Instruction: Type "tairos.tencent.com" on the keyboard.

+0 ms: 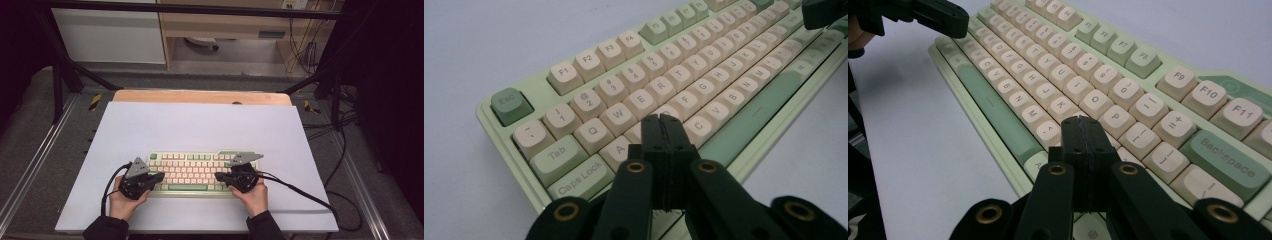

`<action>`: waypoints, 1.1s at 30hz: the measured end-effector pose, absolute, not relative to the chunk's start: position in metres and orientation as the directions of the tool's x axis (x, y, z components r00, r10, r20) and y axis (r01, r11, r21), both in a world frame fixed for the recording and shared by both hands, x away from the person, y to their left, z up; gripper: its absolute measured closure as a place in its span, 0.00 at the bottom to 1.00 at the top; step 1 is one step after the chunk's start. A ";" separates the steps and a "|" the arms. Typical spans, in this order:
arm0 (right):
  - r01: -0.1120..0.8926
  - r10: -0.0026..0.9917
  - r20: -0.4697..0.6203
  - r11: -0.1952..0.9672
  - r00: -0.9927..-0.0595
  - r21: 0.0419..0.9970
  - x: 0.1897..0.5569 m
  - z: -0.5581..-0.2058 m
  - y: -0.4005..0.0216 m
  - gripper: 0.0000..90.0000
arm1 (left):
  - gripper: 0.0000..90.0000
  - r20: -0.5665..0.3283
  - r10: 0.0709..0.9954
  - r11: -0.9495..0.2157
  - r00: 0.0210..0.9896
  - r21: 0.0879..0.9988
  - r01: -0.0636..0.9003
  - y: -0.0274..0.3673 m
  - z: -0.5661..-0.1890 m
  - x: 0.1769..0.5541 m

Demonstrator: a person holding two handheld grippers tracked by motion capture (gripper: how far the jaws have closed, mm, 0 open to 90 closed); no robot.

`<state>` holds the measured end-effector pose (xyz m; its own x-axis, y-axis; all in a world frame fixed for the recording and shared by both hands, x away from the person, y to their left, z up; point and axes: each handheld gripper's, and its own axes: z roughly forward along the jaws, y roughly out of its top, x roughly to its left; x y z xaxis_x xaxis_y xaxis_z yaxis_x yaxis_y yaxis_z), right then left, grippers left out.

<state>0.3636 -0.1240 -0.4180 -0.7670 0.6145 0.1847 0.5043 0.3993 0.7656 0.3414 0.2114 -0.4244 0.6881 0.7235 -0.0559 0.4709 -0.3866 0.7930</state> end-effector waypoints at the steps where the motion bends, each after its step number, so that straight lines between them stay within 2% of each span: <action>1: 0.501 0.611 0.183 0.403 -0.770 0.766 0.364 -0.419 -0.123 1.00 | 1.00 -0.056 0.723 -0.388 0.688 0.792 0.471 0.212 -0.425 0.341; 24: 0.503 0.596 0.178 0.437 -0.783 0.745 0.366 -0.434 -0.109 1.00 | 1.00 -0.065 0.727 -0.378 0.683 0.793 0.478 0.216 -0.428 0.341; 33: 0.492 0.604 0.162 0.432 -0.780 0.756 0.365 -0.426 -0.114 1.00 | 1.00 -0.067 0.727 -0.376 0.684 0.795 0.477 0.215 -0.427 0.341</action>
<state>0.3648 -0.1142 -0.4260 -0.7800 0.6045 0.1618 0.4916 0.4319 0.7562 0.3408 0.2151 -0.4273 0.6837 0.7267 -0.0666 0.4769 -0.3759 0.7945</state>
